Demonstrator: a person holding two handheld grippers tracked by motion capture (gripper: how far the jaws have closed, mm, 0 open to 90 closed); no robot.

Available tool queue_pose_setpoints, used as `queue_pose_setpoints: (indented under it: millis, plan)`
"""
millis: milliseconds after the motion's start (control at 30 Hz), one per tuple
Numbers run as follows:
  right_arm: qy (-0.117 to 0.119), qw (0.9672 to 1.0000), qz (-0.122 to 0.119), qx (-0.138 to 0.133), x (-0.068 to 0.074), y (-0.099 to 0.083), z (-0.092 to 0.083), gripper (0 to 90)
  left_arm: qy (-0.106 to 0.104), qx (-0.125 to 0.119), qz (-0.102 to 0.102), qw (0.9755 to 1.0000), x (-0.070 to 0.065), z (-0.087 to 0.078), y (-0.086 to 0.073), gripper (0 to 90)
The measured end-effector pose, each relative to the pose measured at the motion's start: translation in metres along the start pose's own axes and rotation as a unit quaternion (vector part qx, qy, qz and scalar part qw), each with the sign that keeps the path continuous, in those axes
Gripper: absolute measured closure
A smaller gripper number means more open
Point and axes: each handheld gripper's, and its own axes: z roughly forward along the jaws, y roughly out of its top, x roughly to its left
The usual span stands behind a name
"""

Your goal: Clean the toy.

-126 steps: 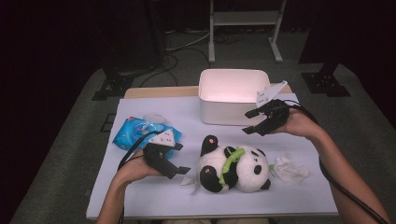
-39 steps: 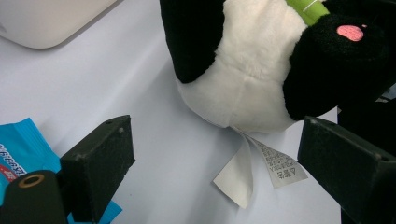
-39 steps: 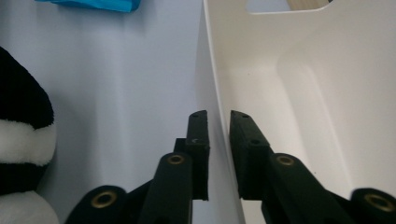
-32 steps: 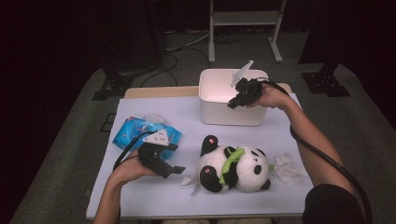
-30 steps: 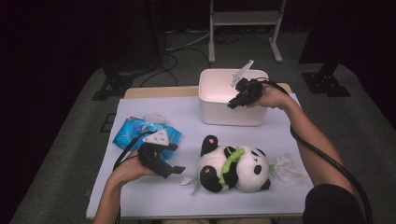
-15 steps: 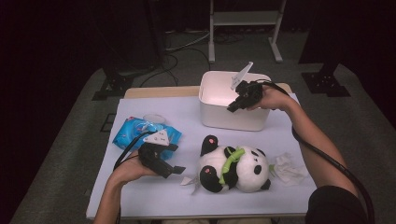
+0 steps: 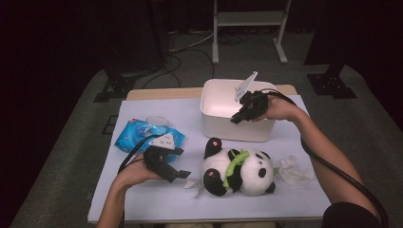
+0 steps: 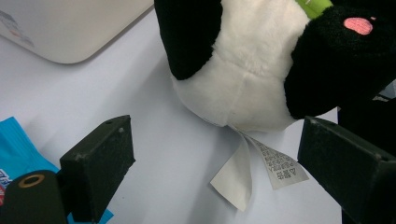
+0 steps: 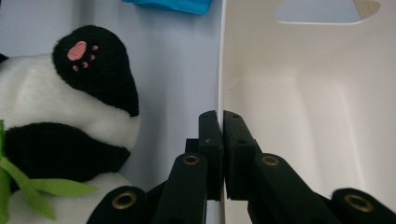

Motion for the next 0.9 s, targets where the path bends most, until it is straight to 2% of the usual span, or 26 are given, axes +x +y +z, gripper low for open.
queue_pose_setpoints:
  millis: [600,900]
  plan:
    - [0.006,0.9998,-0.016,-0.005,0.040,0.000,0.000,86.7,-0.004,0.006,0.006,1.0000,0.000,0.005,0.001,10.1]
    - [0.020,0.9996,-0.021,-0.005,0.052,0.000,-0.002,86.8,-0.006,0.006,0.012,0.9999,0.000,0.006,0.004,10.1]
